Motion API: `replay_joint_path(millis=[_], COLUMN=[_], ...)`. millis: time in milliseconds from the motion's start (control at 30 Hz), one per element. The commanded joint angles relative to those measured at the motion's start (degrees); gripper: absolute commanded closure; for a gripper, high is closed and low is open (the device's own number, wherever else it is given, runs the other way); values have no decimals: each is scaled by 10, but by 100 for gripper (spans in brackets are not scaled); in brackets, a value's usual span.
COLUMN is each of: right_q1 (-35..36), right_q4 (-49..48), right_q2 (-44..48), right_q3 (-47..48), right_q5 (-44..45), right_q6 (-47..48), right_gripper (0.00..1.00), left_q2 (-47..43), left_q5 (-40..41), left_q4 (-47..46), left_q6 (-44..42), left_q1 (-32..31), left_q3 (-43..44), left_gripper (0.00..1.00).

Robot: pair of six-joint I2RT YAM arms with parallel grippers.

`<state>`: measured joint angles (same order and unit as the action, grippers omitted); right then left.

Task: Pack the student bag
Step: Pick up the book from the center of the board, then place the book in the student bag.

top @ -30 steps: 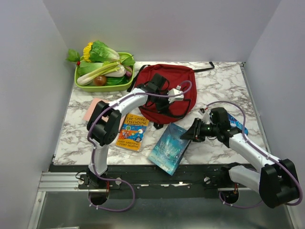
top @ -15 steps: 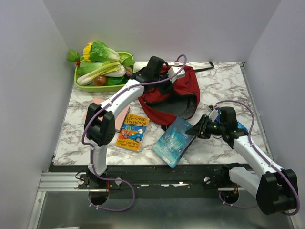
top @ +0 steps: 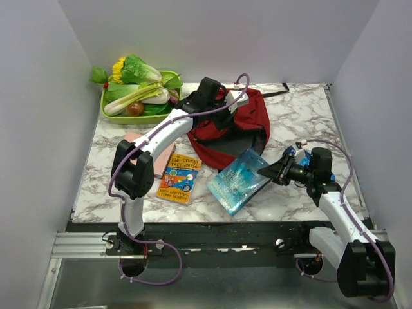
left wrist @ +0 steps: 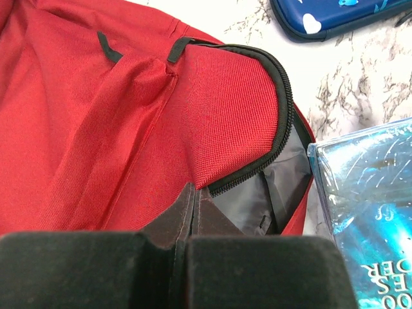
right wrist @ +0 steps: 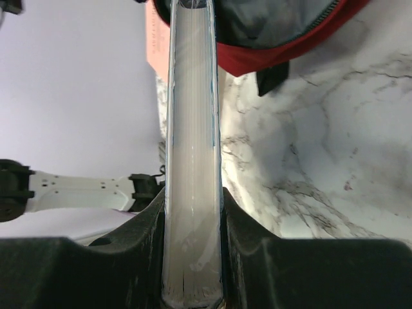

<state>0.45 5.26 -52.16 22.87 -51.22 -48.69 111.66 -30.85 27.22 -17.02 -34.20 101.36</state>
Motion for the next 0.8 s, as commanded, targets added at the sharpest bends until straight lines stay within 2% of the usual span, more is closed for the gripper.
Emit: replay_joint_path(millis=[0, 167, 333, 367, 433, 500, 767], right_q1=[-21, -44, -55, -55, -55, -56, -64], right_q4=[-125, -176, -223, -242, -340, -414, -513], right_q2=[0, -7, -57, -75, -94, -127, -176], right_q3=[-8, -33, -32, -35, -54, -67, -76], right_q5=[-100, -42, 34, 45, 68, 77, 75], right_q6=[-97, -148, -182, -207, -250, -299, -354], right_gripper=[99, 99, 99, 99, 99, 99, 99], left_q2=[-34, -42, -58, -60, -70, -79, -88], left_q5=[-24, -33, -42, -47, -50, -52, -51], left_q4=[-21, -18, -18, -19, -18, -18, -12], left_q6=[8, 9, 15, 20, 22, 23, 23], left_q1=[0, -1, -3, -3, -5, -9, -15], left_q3=[-16, -25, -43, -47, -55, -62, -81], left_gripper=[100, 100, 100, 100, 100, 100, 100])
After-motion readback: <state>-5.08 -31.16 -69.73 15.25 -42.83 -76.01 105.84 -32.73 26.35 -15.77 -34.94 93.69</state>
